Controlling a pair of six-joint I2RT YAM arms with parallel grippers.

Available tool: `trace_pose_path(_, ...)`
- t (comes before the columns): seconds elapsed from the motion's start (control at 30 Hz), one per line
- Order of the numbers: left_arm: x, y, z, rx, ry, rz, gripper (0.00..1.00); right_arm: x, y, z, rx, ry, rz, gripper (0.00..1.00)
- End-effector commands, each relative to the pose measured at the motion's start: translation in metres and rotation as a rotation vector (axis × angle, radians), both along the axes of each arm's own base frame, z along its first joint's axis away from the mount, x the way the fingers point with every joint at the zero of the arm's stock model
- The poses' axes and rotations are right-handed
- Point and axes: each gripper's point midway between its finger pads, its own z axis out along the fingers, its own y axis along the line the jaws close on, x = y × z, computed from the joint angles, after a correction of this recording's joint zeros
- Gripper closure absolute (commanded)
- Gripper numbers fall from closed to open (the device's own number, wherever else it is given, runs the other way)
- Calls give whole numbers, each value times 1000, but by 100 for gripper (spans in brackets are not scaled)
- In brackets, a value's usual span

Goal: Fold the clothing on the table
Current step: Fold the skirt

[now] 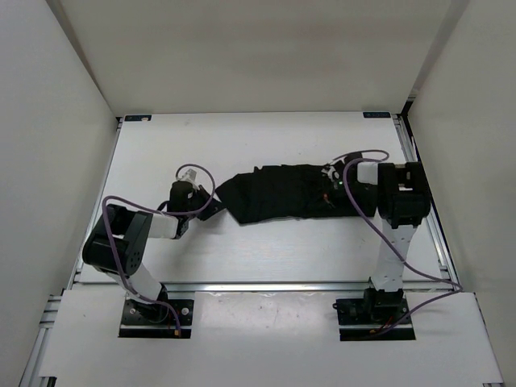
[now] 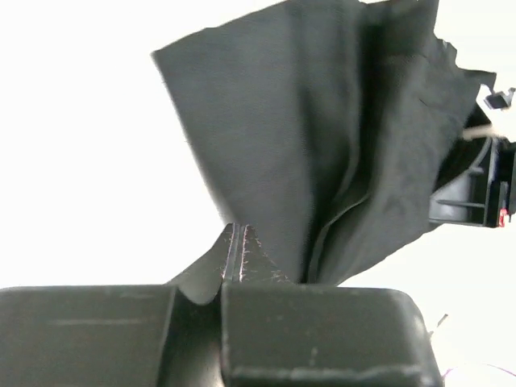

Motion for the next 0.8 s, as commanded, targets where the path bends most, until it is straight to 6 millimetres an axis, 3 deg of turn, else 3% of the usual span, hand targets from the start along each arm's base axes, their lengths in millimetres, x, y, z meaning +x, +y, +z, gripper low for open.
trace_pose_path(0.0, 10, -2, 37, 10, -108, -2, 100, -7, -22, 11, 28, -111, 46, 100)
trace_pose_path(0.1, 8, -27, 78, 40, -265, -64, 100, -4, -24, 35, 55, -272, 106, 98)
trace_pose_path(0.13, 4, -46, 93, 57, -328, -127, 100, -2, -25, 45, 62, -319, 109, 89)
trace_pose_path(0.17, 2, -51, 103, 104, -380, -157, 100, -3, -25, 54, 74, -358, 106, 83)
trace_pose_path(0.23, -6, -93, 133, 143, -480, -277, 98, -5, -31, 67, 102, -386, 56, 50)
trace_pose_path(0.27, -12, -106, 135, 167, -502, -332, 96, -7, -38, 77, 129, -398, -6, 28)
trace_pose_path(0.3, -9, -118, 143, 162, -516, -369, 93, -11, -45, 74, 138, -348, -83, 10)
trace_pose_path(0.33, -10, -133, 143, 155, -512, -419, 90, -12, -53, 84, 135, -371, -134, 1)
trace_pose_path(0.37, -8, -138, 143, 150, -511, -437, 86, -21, -56, 85, 134, -369, -195, 1)
trace_pose_path(0.4, -3, -147, 142, 139, -508, -466, 82, -29, -64, 72, 122, -337, -274, 1)
trace_pose_path(0.43, 0, -156, 145, 146, -513, -481, 81, -32, -70, 80, 92, -398, -316, 1)
trace_pose_path(0.53, 17, -175, 111, 277, -465, -532, 72, -41, -90, 70, -45, -502, -497, 0)
trace_pose_path(0.57, 21, -184, 119, 303, -505, -547, 71, -46, -95, 69, -70, -552, -565, 0)
trace_pose_path(0.63, 30, -184, 86, 379, -436, -558, 71, -45, -108, 65, -121, -559, -668, 1)
trace_pose_path(0.67, 36, -186, 89, 378, -444, -552, 71, -45, -117, 61, -145, -541, -724, 1)
trace_pose_path(0.73, 40, -185, 61, 371, -372, -545, 72, -40, -139, 54, -227, -542, -832, 0)
trace_pose_path(0.77, 43, -185, 61, 354, -355, -533, 72, -37, -154, 51, -288, -552, -887, 0)
